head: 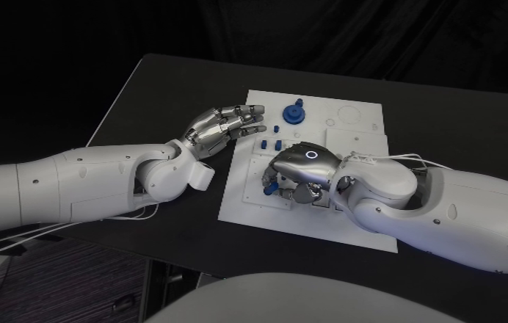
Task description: Assemble the parts on the task board
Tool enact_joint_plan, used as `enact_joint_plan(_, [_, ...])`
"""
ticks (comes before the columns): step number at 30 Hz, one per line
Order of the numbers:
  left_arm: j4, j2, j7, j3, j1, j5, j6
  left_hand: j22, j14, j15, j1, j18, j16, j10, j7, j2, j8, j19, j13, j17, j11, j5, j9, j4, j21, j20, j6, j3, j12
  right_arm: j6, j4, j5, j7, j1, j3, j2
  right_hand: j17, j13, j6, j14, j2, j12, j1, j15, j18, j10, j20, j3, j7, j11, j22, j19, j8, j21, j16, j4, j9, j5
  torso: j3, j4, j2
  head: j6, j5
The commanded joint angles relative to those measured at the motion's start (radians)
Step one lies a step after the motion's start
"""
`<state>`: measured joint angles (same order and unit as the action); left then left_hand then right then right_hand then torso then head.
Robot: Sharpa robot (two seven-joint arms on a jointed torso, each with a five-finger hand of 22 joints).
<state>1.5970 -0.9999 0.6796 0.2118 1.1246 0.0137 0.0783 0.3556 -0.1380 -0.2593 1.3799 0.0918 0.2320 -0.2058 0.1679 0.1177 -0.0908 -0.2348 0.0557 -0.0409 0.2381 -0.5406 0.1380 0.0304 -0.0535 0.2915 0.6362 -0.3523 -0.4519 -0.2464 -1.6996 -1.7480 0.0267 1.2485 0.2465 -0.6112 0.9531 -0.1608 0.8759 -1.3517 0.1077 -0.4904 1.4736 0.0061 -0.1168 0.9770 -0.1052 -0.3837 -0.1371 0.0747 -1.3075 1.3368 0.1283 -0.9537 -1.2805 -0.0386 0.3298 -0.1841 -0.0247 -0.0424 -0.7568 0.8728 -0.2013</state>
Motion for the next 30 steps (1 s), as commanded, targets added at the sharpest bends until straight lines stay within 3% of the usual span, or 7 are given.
enact_joint_plan(1, [-0.002, 0.002, 0.020, -0.001, -0.002, 0.002, 0.014, 0.002, -0.001, -0.003, -0.008, 0.006, 0.004, 0.001, 0.001, 0.001, -0.005, -0.003, 0.001, -0.001, 0.001, -0.005, -0.001, 0.000, -0.001, 0.003, -0.005, -0.008, 0.002, 0.011, -0.002, -0.001, 0.005, -0.003, 0.001, 0.005, -0.018, 0.010, -0.055, 0.016, 0.021, 0.018, -0.032, 0.011, -0.004, -0.054, -0.007, 0.010, 0.011, 0.019, -0.096, -0.017, -0.035, 0.031, 0.013, -0.017, -0.018, 0.010, -0.0006, -0.0011, -0.001, 0.000, -0.001])
enact_joint_plan(6, [-0.004, 0.004, 0.020, -0.001, -0.002, 0.002, 0.015, 0.002, -0.002, -0.003, -0.008, 0.005, 0.005, 0.001, 0.001, 0.002, -0.005, -0.004, 0.001, -0.001, 0.000, -0.005, -0.001, 0.000, -0.001, 0.003, -0.004, -0.008, 0.002, 0.016, 0.002, 0.019, -0.010, -0.003, 0.001, 0.011, -0.072, -0.001, -0.150, 0.075, 0.026, 0.036, -0.061, 0.049, -0.018, -0.217, -0.044, 0.083, 0.030, 0.063, -0.074, -0.069, -0.062, 0.131, 0.039, -0.039, -0.058, 0.033, -0.0008, -0.0016, -0.001, 0.000, 0.001])
enact_joint_plan(10, [-0.006, 0.005, 0.020, -0.001, -0.002, 0.002, 0.015, 0.002, -0.002, -0.003, -0.008, 0.005, 0.005, 0.001, 0.001, 0.002, -0.005, -0.004, 0.001, -0.001, 0.000, -0.005, -0.001, 0.000, -0.001, 0.003, -0.004, -0.008, 0.002, 0.012, 0.004, 0.029, -0.021, -0.003, 0.001, 0.013, -0.089, -0.003, -0.199, 0.098, 0.020, 0.037, -0.067, 0.059, -0.024, -0.301, -0.057, 0.130, 0.045, 0.075, -0.067, -0.087, -0.064, 0.168, 0.043, -0.048, -0.083, 0.051, -0.0011, -0.0018, -0.001, 0.000, 0.003])
enact_joint_plan(15, [-0.007, 0.005, 0.021, -0.001, -0.002, 0.002, 0.015, 0.002, -0.002, -0.003, -0.008, 0.005, 0.005, 0.001, 0.001, 0.002, -0.005, -0.004, 0.001, -0.001, 0.000, -0.005, -0.001, 0.000, -0.001, 0.003, -0.004, -0.008, 0.002, -0.003, 0.003, 0.042, -0.029, -0.003, 0.000, 0.005, -0.129, 0.003, -0.389, 0.142, 0.019, 0.037, -0.055, 0.064, -0.034, -0.428, -0.065, 0.205, 0.072, 0.091, -0.058, -0.117, -0.076, 0.225, 0.055, -0.081, -0.164, 0.069, -0.0001, -0.0007, -0.001, 0.000, 0.001])
enact_joint_plan(19, [-0.006, 0.003, 0.024, -0.001, -0.003, 0.002, 0.015, 0.002, -0.002, -0.004, -0.009, 0.004, 0.005, 0.001, 0.001, 0.002, -0.005, -0.004, 0.001, -0.001, 0.000, -0.005, -0.001, 0.000, -0.002, 0.003, -0.003, -0.009, 0.002, -0.034, -0.010, 0.064, -0.036, -0.002, 0.000, -0.024, -0.151, 0.004, -0.383, 0.163, 0.026, 0.023, -0.038, 0.064, -0.039, -0.457, -0.066, 0.234, 0.071, 0.095, -0.052, -0.134, -0.071, 0.258, 0.063, -0.112, -0.171, 0.078, -0.0016, -0.0021, -0.001, 0.000, 0.002])
enact_joint_plan(24, [-0.002, -0.005, 0.031, -0.001, -0.003, 0.002, 0.008, 0.002, -0.003, -0.005, -0.009, 0.004, 0.006, 0.001, 0.001, 0.002, -0.005, -0.005, 0.001, -0.001, 0.000, -0.005, 0.000, 0.000, -0.002, 0.003, 0.000, -0.010, 0.002, -0.124, -0.053, 0.122, -0.062, 0.022, -0.001, -0.106, -0.157, 0.000, -0.342, 0.173, 0.040, -0.026, 0.015, 0.069, -0.039, -0.478, -0.070, 0.257, 0.049, 0.096, -0.053, -0.136, -0.060, 0.267, 0.054, -0.178, -0.178, 0.075, -0.0009, -0.0008, -0.001, 0.000, 0.009])
enact_joint_plan(30, [0.004, -0.017, 0.093, -0.001, -0.003, 0.002, -0.016, 0.017, -0.034, -0.005, -0.009, 0.000, 0.039, -0.031, -0.002, -0.006, -0.018, -0.032, 0.005, -0.006, 0.002, -0.022, 0.005, -0.006, -0.011, 0.001, 0.028, -0.021, -0.032, -0.232, -0.161, 0.263, -0.086, 0.093, -0.001, -0.278, -0.090, -0.031, -0.232, 0.113, 0.010, -0.145, 0.054, 0.070, -0.027, -0.411, -0.069, 0.246, 0.016, 0.082, -0.074, -0.079, -0.034, 0.175, 0.002, -0.178, -0.170, 0.021, 0.0006, -0.0011, 0.002, 0.000, 0.054])
